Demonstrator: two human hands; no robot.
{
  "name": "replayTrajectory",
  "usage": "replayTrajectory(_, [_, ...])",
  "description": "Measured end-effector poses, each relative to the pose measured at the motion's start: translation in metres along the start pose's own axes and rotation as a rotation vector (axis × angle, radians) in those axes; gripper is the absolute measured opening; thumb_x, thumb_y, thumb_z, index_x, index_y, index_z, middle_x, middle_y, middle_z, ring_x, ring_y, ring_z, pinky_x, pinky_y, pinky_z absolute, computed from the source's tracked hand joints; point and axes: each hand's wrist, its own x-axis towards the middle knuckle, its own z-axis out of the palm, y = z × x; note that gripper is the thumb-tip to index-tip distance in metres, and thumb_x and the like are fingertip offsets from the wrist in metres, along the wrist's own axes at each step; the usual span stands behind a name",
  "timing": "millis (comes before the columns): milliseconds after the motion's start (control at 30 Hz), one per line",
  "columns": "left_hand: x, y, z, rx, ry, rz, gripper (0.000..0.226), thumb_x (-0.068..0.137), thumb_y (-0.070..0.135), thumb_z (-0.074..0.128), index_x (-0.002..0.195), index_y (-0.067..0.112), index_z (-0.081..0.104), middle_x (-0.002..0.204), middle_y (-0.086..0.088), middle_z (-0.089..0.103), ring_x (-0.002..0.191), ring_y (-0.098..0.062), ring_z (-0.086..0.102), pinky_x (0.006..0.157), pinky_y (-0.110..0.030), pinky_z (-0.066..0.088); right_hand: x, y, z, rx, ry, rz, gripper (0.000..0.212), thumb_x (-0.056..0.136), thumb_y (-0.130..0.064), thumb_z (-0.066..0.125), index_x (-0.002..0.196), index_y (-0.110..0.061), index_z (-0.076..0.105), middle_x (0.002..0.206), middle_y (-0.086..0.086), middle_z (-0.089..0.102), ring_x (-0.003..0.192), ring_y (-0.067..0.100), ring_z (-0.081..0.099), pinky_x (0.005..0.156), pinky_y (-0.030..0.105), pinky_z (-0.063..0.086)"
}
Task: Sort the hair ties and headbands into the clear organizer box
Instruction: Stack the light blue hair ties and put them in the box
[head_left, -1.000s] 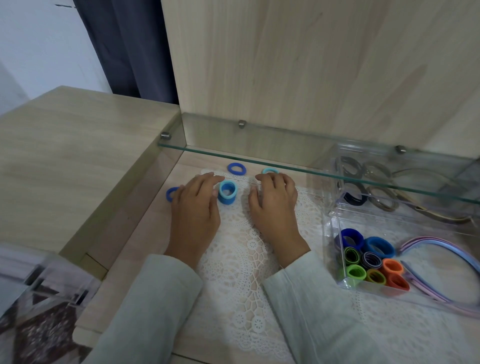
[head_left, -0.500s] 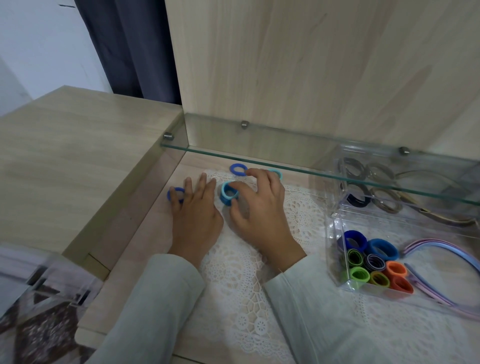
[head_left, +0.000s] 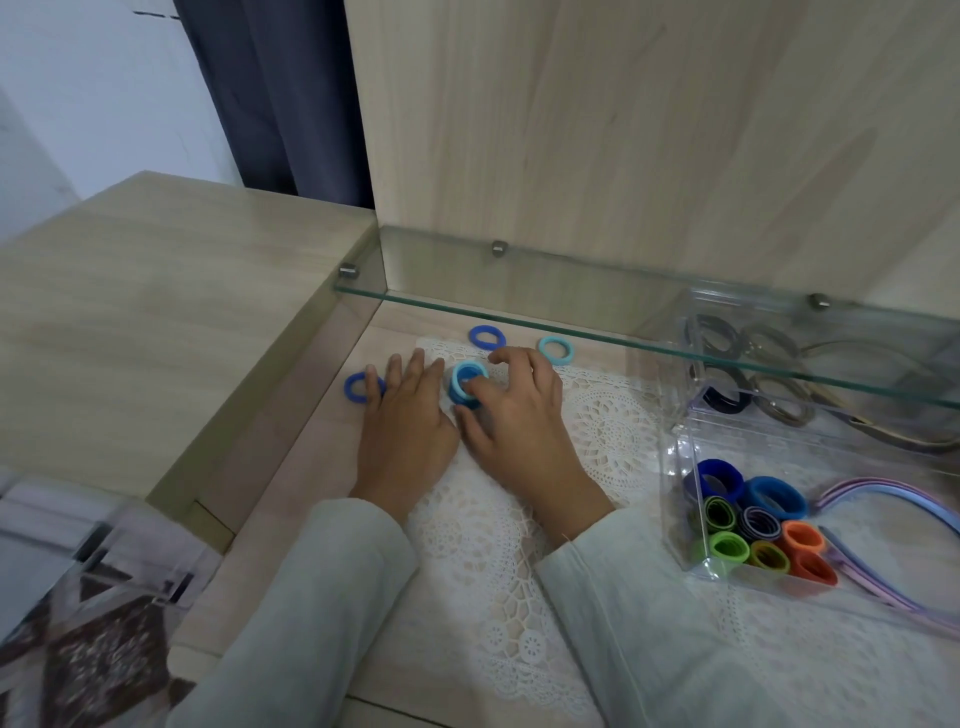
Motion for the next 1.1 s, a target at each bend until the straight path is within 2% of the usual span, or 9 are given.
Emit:
replayTrajectory(100, [0.000, 0.000, -0.001, -0.069, -0.002, 0.023, 0.061, 0.093, 0.008, 0.038, 0.153, 0.017, 0.030, 0.164, -0.004, 0.016, 0.152, -0.023, 0.003, 0.118, -0.041, -0.016, 0.000, 0.000, 0.000, 0.007, -0.004, -0.001, 0.018, 0.083, -0.028, 0.065, 0.098, -0.016, 0.068, 0.120, 0.011, 0.051, 0.119, 0.024, 0.032, 0.096, 0.040, 0.031])
replayTrajectory(200, [0.001, -0.002, -0.003, -0.136, -0.019, 0.009, 0.066, 0.086, 0.018, 0.029, 0.152, 0.017, 0.034, 0.164, -0.003, 0.018, 0.152, -0.023, 0.003, 0.116, -0.040, -0.019, 0.000, -0.002, -0.001, -0.007, -0.010, 0.003, 0.018, 0.082, -0.027, 0.066, 0.096, -0.017, 0.068, 0.117, 0.010, 0.052, 0.118, 0.023, 0.031, 0.095, 0.038, 0.029])
replayTrajectory(300, [0.001, -0.003, -0.004, -0.183, -0.026, 0.001, 0.064, 0.088, 0.009, 0.039, 0.151, 0.019, 0.036, 0.164, -0.001, 0.016, 0.152, -0.021, -0.001, 0.115, -0.038, -0.023, 0.003, -0.005, -0.004, -0.051, -0.031, 0.029, 0.017, 0.081, -0.030, 0.066, 0.094, -0.019, 0.070, 0.114, 0.009, 0.050, 0.114, 0.023, 0.030, 0.089, 0.034, 0.023])
replayTrajectory(467, [0.002, -0.004, -0.006, -0.245, -0.086, -0.025, 0.067, 0.089, 0.007, 0.042, 0.152, 0.027, 0.031, 0.165, 0.004, 0.013, 0.152, -0.016, -0.007, 0.111, -0.038, -0.028, 0.011, -0.012, -0.013, -0.119, -0.099, 0.050, 0.016, 0.082, -0.028, 0.062, 0.092, -0.019, 0.070, 0.106, 0.007, 0.045, 0.106, 0.027, 0.034, 0.079, 0.030, 0.015])
replayTrajectory(667, [0.002, 0.003, -0.018, -0.201, -0.207, -0.089, 0.071, 0.092, 0.008, 0.042, 0.154, 0.033, 0.020, 0.165, 0.006, 0.007, 0.150, -0.021, -0.018, 0.113, -0.044, -0.025, 0.013, -0.015, -0.027, -0.196, -0.211, -0.017, 0.018, 0.087, -0.027, 0.057, 0.097, -0.022, 0.071, 0.105, 0.006, 0.043, 0.104, 0.028, 0.035, 0.083, 0.033, 0.022])
replayTrajectory(767, [0.002, 0.001, -0.019, -0.122, -0.256, -0.028, 0.070, 0.095, 0.010, 0.041, 0.155, 0.034, 0.016, 0.165, 0.006, 0.004, 0.150, -0.022, -0.019, 0.112, -0.049, -0.025, 0.009, -0.014, -0.033, -0.241, -0.251, -0.033, 0.015, 0.088, -0.024, 0.057, 0.096, -0.021, 0.070, 0.102, 0.002, 0.041, 0.102, 0.026, 0.035, 0.078, 0.031, 0.019])
replayTrajectory(900, [-0.002, -0.001, -0.016, 0.056, -0.228, 0.087, 0.064, 0.098, 0.011, 0.036, 0.156, 0.030, 0.016, 0.165, 0.005, 0.010, 0.152, -0.017, -0.009, 0.110, -0.052, -0.027, 0.002, -0.010, -0.046, -0.252, -0.281, -0.099, 0.018, 0.090, -0.028, 0.060, 0.104, -0.029, 0.071, 0.097, 0.000, 0.036, 0.100, 0.025, 0.034, 0.076, 0.029, 0.017])
replayTrajectory(967, [-0.008, 0.005, -0.016, 0.105, -0.173, 0.137, 0.062, 0.097, 0.009, 0.036, 0.155, 0.028, 0.021, 0.163, 0.004, 0.021, 0.152, -0.015, 0.000, 0.112, -0.049, -0.026, -0.002, -0.007, -0.056, -0.226, -0.320, -0.145, 0.022, 0.090, -0.032, 0.060, 0.110, -0.030, 0.070, 0.097, 0.000, 0.036, 0.100, 0.024, 0.033, 0.076, 0.028, 0.017])
replayTrajectory(1100, [-0.017, 0.015, -0.010, -0.141, -0.138, 0.201, 0.060, 0.094, -0.002, 0.040, 0.148, 0.025, 0.038, 0.145, 0.001, 0.052, 0.141, -0.015, 0.038, 0.117, -0.034, -0.020, -0.009, -0.001, -0.077, -0.211, -0.390, -0.222, 0.026, 0.090, -0.030, 0.062, 0.114, -0.027, 0.070, 0.101, 0.003, 0.043, 0.100, 0.023, 0.035, 0.076, 0.028, 0.021])
